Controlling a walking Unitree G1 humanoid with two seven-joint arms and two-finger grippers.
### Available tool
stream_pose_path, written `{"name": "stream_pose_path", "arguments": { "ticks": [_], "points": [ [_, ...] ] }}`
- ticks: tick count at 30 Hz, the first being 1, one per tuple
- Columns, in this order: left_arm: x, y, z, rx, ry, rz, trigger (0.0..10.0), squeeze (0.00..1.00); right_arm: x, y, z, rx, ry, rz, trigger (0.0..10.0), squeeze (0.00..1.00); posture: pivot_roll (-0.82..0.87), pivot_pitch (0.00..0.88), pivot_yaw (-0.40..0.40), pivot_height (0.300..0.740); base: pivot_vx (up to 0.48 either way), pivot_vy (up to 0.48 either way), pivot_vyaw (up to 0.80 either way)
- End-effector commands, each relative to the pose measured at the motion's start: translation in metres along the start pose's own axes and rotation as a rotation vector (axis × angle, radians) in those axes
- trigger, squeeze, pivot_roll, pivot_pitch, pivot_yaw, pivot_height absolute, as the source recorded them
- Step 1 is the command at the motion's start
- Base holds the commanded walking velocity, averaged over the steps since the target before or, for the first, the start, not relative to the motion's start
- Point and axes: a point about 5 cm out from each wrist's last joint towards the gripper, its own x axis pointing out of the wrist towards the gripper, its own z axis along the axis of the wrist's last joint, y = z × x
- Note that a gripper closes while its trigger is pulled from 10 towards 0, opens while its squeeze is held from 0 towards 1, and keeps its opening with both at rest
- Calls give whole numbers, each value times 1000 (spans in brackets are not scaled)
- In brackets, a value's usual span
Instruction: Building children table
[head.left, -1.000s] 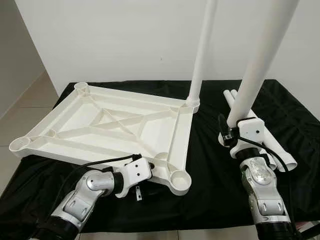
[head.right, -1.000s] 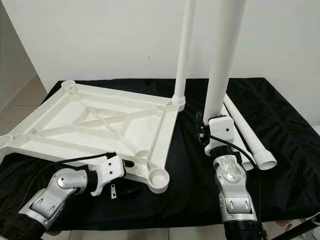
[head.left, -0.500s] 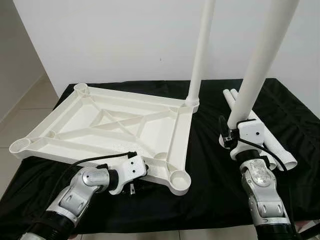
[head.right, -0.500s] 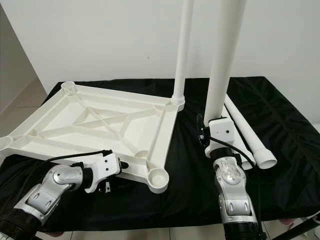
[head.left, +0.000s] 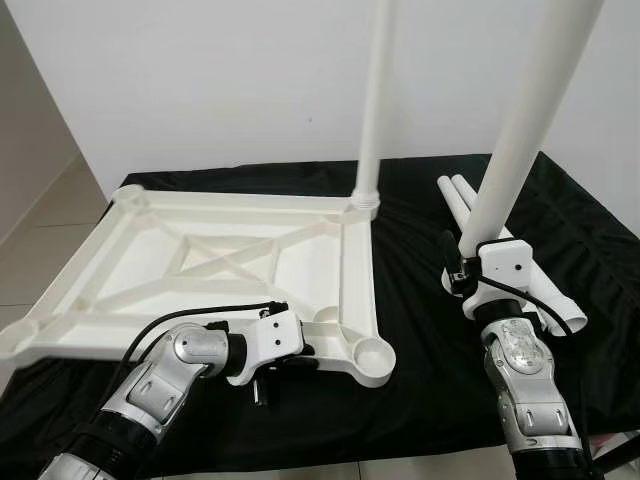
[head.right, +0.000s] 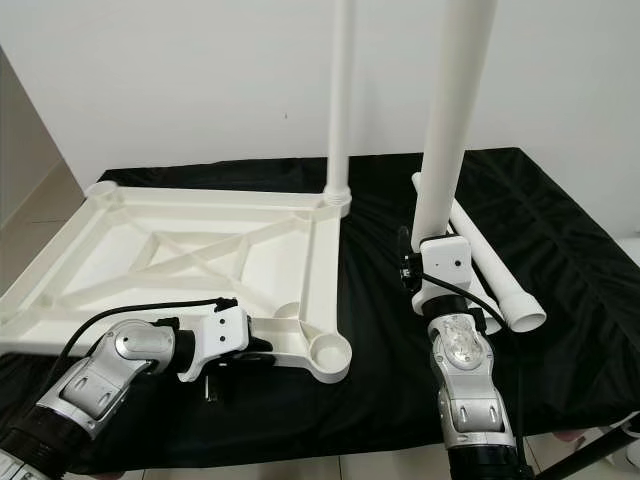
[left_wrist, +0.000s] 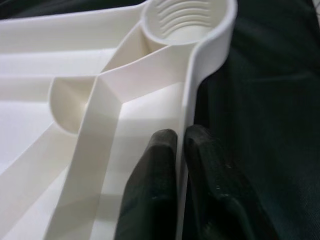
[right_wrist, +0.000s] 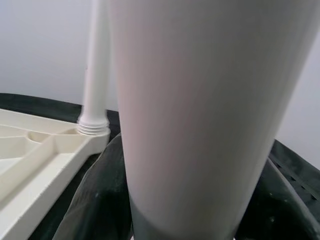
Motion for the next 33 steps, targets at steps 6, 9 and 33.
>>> {"name": "stream_pose_path", "arguments": {
  "ticks": [6, 9, 33],
  "points": [
    [7, 0, -1, -79, -20, 37, 0, 0, -1, -1, 3, -1, -13, -17, 10000, 0, -126, 36, 112, 740, 0, 0, 0],
    [13, 3, 5, -111, -56, 63, 0, 0, -1, 0, 3, -1, -15, -20, 10000, 0, -127, 35, 114, 740, 0, 0, 0],
    [25, 8, 13, -47, -44, 82, 10000, 0, -5, -1, 4, -1, -13, -40, 10000, 0, -140, 39, 120, 740, 0, 0, 0]
  ]
}}
